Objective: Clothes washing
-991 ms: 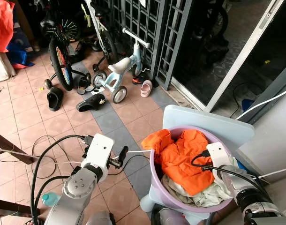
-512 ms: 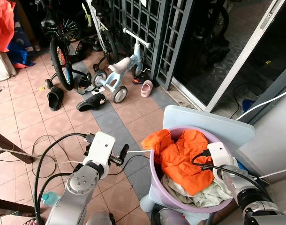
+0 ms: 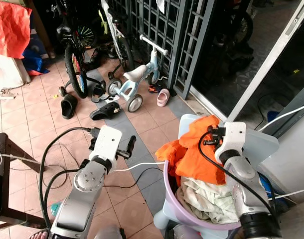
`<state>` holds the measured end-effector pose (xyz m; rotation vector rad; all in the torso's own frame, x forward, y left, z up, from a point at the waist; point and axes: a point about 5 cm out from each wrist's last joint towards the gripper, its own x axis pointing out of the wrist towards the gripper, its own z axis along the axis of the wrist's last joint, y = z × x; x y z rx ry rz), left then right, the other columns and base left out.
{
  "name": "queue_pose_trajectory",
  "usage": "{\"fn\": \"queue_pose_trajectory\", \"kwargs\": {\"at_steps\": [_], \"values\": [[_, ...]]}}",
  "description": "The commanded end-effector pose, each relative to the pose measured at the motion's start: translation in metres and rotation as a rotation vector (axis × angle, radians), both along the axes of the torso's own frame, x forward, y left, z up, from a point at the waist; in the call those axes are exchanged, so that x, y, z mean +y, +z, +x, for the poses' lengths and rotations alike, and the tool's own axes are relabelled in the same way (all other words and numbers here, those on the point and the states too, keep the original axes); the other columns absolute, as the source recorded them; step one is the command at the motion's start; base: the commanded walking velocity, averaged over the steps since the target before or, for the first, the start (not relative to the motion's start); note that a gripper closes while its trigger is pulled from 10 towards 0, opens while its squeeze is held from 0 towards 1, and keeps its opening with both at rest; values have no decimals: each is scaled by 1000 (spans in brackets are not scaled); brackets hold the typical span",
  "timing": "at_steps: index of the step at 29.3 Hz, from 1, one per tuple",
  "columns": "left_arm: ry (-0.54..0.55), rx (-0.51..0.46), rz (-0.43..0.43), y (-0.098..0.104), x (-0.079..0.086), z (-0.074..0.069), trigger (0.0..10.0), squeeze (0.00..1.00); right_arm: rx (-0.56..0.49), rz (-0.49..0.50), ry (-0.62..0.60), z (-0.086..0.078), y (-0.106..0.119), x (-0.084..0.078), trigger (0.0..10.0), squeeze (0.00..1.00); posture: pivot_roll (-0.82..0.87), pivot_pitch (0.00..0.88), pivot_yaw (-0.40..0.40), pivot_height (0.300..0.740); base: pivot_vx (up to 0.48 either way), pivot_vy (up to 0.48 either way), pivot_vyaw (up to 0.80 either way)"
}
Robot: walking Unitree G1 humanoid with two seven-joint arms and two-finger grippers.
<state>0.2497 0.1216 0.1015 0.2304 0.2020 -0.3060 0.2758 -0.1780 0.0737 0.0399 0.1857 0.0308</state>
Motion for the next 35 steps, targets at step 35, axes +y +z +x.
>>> {"fn": "queue_pose_trajectory", "kwargs": {"at_steps": [35], "values": [[15,-33,7,-4,-1,19,10000,0,-117,47,-14,36,39,21,10000,0,-18,0,8,740,-209,0,-19]]}}
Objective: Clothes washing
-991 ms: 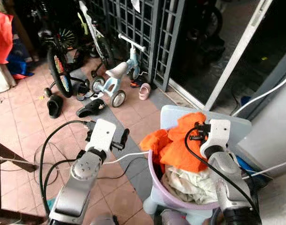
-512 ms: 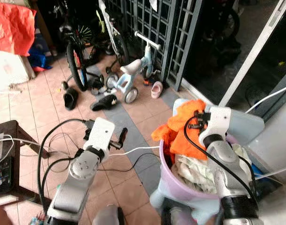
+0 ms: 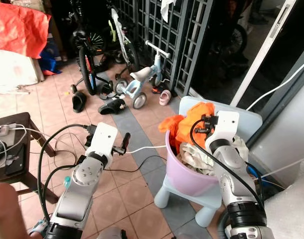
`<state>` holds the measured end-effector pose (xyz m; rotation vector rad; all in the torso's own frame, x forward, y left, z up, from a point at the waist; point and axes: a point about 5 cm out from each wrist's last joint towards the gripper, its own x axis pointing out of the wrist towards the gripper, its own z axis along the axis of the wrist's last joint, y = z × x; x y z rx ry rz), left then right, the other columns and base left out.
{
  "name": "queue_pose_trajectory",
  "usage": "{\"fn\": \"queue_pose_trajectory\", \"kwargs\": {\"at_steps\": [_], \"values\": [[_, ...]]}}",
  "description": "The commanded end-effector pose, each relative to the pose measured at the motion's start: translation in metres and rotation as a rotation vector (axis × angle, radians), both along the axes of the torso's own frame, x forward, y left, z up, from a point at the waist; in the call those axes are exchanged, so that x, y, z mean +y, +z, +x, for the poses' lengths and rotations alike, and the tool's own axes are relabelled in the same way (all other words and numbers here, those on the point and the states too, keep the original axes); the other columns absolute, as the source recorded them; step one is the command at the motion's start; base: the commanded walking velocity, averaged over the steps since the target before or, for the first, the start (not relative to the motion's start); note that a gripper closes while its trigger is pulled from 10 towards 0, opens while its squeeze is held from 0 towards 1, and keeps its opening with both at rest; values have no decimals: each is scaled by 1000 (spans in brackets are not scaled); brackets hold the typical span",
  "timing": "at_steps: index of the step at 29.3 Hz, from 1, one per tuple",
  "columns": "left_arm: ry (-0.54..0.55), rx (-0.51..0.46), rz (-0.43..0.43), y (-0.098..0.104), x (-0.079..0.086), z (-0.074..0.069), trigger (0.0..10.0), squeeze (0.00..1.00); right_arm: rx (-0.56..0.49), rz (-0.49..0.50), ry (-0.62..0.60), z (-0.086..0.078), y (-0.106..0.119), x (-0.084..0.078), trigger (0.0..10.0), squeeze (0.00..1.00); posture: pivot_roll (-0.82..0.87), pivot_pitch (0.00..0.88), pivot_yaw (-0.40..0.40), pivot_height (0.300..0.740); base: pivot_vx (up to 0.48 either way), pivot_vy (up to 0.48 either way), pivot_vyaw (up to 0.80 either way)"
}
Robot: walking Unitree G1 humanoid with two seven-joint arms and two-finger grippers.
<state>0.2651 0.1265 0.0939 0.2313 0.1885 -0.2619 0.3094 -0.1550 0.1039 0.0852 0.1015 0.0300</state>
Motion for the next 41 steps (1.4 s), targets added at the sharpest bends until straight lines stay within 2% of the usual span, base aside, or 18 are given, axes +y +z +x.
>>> {"fn": "queue_pose_trajectory", "kwargs": {"at_steps": [1,5,8,12,14,26,31,41], "values": [[-33,-16,6,3,-7,4,10000,0,-35,3,-8,3,9,-2,10000,0,-18,0,8,740,0,0,0],[-37,-27,13,5,-5,8,10000,0,-16,-5,-40,3,3,-5,10000,0,-38,0,6,740,0,0,0],[-13,-23,-8,6,0,11,10000,0,-15,-2,-71,1,8,-7,10000,0,-51,0,2,740,0,0,-500],[-35,-25,-46,4,-5,8,10000,0,0,-45,-92,-2,0,-13,10000,0,-55,0,15,740,0,0,-797],[-52,-30,-45,5,-8,7,10000,0,-2,-24,-114,-2,1,-15,10000,0,-55,0,15,740,0,0,-788],[-63,-10,-49,0,-11,1,10000,0,-7,-50,-94,1,2,-11,10000,0,-43,0,3,740,0,0,-786],[-68,-17,-53,3,-13,4,10000,0,-10,-42,-100,2,2,-10,10000,0,-41,0,8,740,0,0,-783],[-65,-15,-64,3,-13,5,10000,0,-21,-45,-96,2,4,-8,10000,0,-43,0,13,740,0,-344,-774]]}}
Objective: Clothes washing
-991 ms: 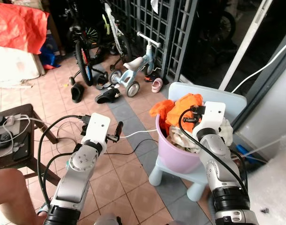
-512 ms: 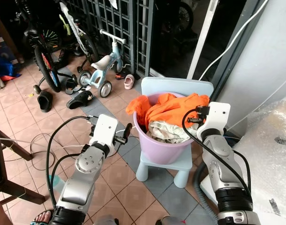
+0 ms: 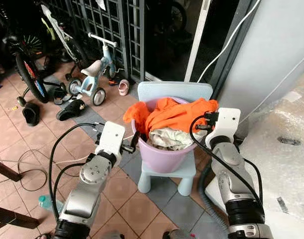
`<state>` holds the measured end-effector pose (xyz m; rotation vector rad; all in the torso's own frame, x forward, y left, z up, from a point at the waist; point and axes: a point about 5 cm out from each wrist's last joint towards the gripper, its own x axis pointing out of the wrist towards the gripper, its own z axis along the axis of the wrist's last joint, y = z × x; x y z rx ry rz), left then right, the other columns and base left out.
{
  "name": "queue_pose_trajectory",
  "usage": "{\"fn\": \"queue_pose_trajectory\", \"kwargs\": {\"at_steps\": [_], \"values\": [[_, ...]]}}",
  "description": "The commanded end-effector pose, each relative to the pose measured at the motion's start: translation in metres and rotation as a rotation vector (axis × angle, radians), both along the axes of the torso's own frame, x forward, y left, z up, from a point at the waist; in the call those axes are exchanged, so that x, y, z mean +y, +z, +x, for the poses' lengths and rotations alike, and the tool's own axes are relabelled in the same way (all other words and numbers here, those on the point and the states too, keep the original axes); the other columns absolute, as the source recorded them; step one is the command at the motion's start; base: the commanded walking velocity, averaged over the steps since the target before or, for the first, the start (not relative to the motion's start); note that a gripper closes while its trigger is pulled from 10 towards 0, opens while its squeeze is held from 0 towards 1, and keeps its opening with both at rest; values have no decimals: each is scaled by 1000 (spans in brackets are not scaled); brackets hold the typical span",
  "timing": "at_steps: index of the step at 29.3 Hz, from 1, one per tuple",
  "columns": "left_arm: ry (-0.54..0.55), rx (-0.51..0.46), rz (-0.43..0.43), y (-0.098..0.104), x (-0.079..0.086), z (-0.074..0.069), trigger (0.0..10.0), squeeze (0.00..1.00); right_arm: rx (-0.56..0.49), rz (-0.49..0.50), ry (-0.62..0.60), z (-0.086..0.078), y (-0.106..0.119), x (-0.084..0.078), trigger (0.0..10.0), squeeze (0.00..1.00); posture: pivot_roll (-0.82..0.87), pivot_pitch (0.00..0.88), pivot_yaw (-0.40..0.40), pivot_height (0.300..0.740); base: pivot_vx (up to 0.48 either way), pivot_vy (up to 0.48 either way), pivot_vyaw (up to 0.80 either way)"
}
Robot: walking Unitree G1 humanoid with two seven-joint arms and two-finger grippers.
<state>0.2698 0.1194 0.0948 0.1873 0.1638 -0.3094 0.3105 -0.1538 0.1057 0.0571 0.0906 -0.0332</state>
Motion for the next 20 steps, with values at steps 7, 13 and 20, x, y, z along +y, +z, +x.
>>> {"fn": "queue_pose_trajectory", "kwargs": {"at_steps": [7,13,20], "values": [[0,-4,-36,2,-7,0,10000,0,-42,-11,-18,2,7,-9,10000,0,-45,0,13,740,0,-98,-753],[3,-15,-36,1,-6,-9,10000,0,-150,-75,70,-8,21,-4,10000,0,-48,0,13,740,0,0,0],[17,-3,-51,-1,-6,-14,10000,0,-210,-205,88,-27,28,-3,10000,0,-49,0,11,740,0,0,0]]}}
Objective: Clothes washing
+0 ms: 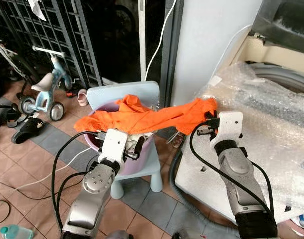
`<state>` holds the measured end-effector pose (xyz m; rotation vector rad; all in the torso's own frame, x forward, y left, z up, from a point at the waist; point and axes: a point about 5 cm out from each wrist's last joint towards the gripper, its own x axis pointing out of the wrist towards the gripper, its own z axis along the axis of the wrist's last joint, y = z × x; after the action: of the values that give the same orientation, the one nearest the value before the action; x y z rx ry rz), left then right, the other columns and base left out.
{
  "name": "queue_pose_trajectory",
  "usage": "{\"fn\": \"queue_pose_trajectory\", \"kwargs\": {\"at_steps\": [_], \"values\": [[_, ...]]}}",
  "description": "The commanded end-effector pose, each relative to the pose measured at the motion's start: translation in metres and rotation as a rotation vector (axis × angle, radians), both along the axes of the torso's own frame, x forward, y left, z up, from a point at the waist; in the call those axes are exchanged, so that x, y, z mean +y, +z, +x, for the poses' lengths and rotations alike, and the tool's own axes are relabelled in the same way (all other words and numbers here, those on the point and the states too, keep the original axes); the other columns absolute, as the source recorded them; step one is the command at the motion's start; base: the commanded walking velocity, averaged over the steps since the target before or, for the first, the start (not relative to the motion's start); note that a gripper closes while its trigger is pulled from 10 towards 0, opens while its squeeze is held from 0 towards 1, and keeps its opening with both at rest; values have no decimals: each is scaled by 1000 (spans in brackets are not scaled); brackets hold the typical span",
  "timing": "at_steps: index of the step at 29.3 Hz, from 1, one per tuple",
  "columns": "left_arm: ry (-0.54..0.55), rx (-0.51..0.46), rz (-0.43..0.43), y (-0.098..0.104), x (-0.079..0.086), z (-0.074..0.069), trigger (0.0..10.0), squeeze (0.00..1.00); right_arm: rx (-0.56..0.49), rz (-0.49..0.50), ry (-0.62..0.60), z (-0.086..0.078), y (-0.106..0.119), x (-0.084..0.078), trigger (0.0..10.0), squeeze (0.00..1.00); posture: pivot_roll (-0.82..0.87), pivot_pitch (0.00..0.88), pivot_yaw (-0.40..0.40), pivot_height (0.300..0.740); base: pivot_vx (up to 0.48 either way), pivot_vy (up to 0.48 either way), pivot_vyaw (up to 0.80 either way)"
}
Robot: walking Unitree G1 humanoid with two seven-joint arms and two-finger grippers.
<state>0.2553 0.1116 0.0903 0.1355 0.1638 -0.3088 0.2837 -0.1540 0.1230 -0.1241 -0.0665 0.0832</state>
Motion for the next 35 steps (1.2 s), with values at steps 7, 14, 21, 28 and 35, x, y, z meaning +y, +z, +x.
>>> {"fn": "queue_pose_trajectory", "kwargs": {"at_steps": [7,14,21,28,35], "values": [[15,-10,-6,4,1,3,10000,0,-125,-143,-165,-1,24,-23,10000,0,-63,0,21,740,0,0,-571],[17,-15,-9,6,0,6,10000,0,-138,-171,-228,8,31,-35,10000,0,-61,0,22,740,0,0,0],[50,0,-14,4,3,5,10000,0,-161,-202,-227,15,38,-37,10000,0,-56,0,19,740,0,0,-343],[84,21,-41,2,8,8,10000,0,-191,-199,-200,29,50,-43,10000,0,-63,0,26,740,0,0,-686],[83,20,-55,5,2,12,10000,0,-207,-111,-176,46,65,-34,10000,0,-54,0,25,740,0,0,0]]}}
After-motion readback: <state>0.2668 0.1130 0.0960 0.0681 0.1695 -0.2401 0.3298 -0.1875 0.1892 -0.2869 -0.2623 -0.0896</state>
